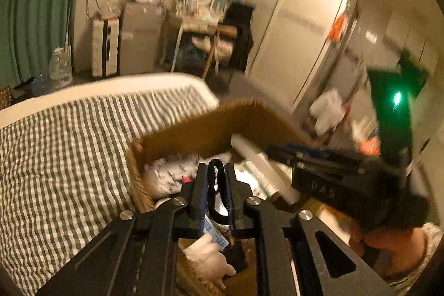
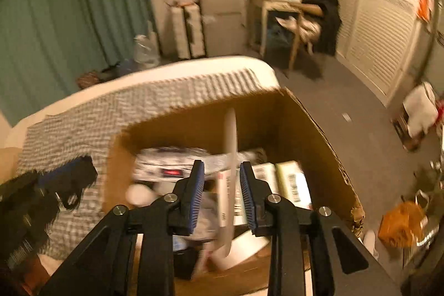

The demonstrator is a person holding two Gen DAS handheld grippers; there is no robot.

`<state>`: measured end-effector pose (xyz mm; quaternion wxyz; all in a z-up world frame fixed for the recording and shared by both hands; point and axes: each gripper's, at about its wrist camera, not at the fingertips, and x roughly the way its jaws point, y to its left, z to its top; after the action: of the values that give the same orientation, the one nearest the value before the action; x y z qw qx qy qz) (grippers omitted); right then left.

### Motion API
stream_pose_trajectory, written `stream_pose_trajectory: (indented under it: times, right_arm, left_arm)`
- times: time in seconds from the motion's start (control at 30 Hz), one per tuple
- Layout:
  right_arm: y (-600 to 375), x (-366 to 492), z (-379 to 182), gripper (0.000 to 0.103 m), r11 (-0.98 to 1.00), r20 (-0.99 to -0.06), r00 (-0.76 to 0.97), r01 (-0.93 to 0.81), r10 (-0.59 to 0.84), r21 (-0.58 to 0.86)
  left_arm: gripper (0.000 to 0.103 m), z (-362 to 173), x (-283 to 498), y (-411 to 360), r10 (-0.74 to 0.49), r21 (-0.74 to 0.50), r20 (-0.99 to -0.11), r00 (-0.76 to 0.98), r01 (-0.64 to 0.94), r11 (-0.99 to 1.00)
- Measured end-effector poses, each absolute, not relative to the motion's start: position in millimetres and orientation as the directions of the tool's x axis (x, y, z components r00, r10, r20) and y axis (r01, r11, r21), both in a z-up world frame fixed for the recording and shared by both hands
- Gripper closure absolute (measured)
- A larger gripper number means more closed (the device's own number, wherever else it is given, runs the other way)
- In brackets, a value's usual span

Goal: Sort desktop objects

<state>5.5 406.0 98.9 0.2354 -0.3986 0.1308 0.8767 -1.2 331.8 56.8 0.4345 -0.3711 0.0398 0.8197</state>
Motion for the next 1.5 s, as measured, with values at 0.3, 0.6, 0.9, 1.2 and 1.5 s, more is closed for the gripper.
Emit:
stream_pose_trajectory:
  times: [0.3, 0.6, 0.9, 1.2, 1.5]
  right_arm:
    - [412, 41, 116, 0.006, -0.843, -0.676, -0.654, -0.531, 0.339, 0.090]
    - [320, 47, 146, 0.000, -0.956, -0.575, -0.790, -0.289, 0.213, 0.042]
    - [263, 21, 83, 0.000, -0.968, -0.649, -0.725, -0.240, 0.229, -0.074]
    - [276, 35, 87, 0.000, -0.959, -0.639, -0.737, -0.282, 0.220, -0.005]
    - [274, 37, 79, 0.000, -0.952, -0.654, -0.723, -0.306, 0.223, 0.013]
  left_arm:
    - [0.000, 67, -8, 282, 0.576, -0.252, -0.634, -0.515, -0.567, -0.784]
    - [0.000, 80, 19, 203, 0.224, -0.062, -0.606, -0.763, -0.235, -0.970]
    - [0.000, 50, 36, 174, 0.202, -0.094, -0.640, -0.741, -0.186, -0.978]
    - [0.000, 54, 50, 189, 0.166, -0.012, -0.613, -0.773, -0.201, -0.980]
    - [0.000, 46, 49, 189, 0.143, 0.014, -0.623, -0.769, -0.194, -0.981]
